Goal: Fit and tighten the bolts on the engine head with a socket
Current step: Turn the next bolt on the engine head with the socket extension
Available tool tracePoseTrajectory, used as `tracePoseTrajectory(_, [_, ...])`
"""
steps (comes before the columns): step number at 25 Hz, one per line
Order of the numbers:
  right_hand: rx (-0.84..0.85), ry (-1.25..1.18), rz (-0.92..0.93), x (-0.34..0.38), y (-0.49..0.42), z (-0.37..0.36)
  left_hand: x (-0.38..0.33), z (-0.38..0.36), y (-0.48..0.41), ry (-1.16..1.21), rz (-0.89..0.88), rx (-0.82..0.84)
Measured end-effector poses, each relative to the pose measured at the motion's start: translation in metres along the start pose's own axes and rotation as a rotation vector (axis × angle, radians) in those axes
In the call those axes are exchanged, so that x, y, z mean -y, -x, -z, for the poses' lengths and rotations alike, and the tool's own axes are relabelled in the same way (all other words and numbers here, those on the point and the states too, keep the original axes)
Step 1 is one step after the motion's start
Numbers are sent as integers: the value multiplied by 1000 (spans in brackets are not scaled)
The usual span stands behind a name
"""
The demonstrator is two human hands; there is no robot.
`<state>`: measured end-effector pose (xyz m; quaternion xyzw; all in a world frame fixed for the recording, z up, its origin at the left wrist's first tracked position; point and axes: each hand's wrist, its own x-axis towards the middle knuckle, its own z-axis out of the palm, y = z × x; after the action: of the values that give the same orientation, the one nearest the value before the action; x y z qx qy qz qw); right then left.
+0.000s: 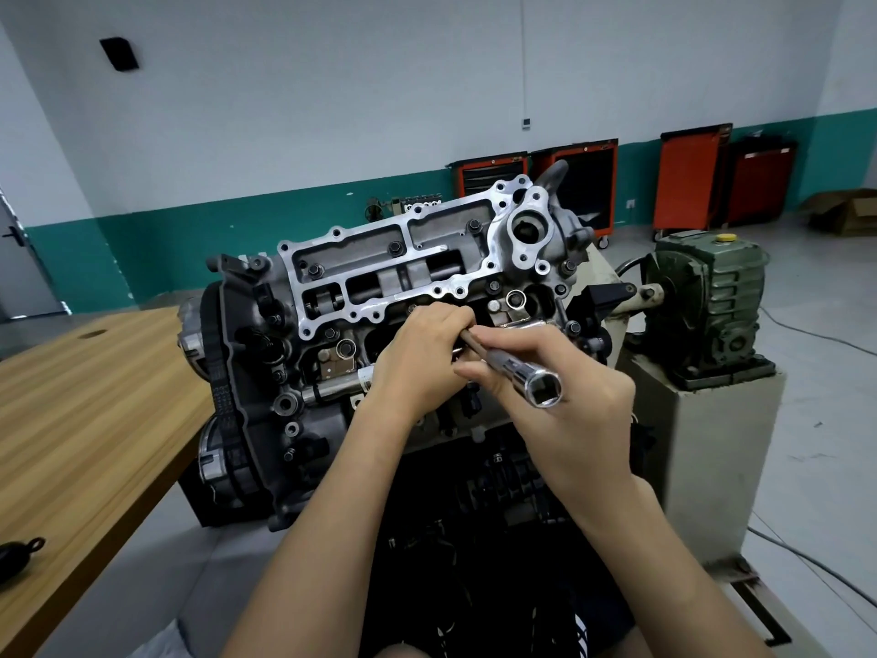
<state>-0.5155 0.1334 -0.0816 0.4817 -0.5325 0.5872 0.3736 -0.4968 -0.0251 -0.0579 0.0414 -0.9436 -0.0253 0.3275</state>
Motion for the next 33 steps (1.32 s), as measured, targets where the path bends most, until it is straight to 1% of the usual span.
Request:
tracePoseTrajectory(2, [64,-9,50,3,4,-3,0,1,1,57,10,-39])
tracePoseTrajectory(4, [100,-5,95,2,2,-1,-1,2,0,53,12,-45])
tracePoseTrajectory(8, [-22,-21,28,-1,-3,4,1,0,-1,-6,-13,-7])
tracePoseTrajectory(10, [-39,-19,25,2,-1,4,1,0,-1,5,-10,1])
tracePoseTrajectory(11, [-9,-27,14,3,0,3,1,0,-1,20,-6,-5])
tracePoseTrajectory(14, [157,-58,12,4,0,-3,-1,2,0,58,30,-45])
tracePoseTrajectory(15, [159,-40,22,2,-1,-3,-1,2,1,48,33,-42])
tracePoseTrajectory(17, [87,5,19,-1,-3,-2,1,1,0,17,17,-18])
tracePoseTrajectory(19, [41,-5,-6,-1,-2,0,1,-1,1,2,15,-4])
tracePoseTrajectory(23, [142,-23,29,3,1,-3,0,1,1,79,38,-52])
tracePoseTrajectory(24, [131,1,40,1,-1,-3,-1,1,1,84,25,-53])
tracePoseTrajectory(27, [20,18,16,-1,-3,1,0,2,-1,19,-9,-5])
tracePoseTrajectory(28, [7,6,11,0,-2,0,0,1,-1,-1,-12,-1])
tracePoseTrajectory(29, [18,-5,15,1,0,-2,0,1,0,1,0,-3])
tracePoseTrajectory(32, [134,-39,46,5,3,-8,0,1,0,37,43,-28])
tracePoseTrajectory(33, [132,-21,60,4,1,-8,0,1,0,35,37,-20])
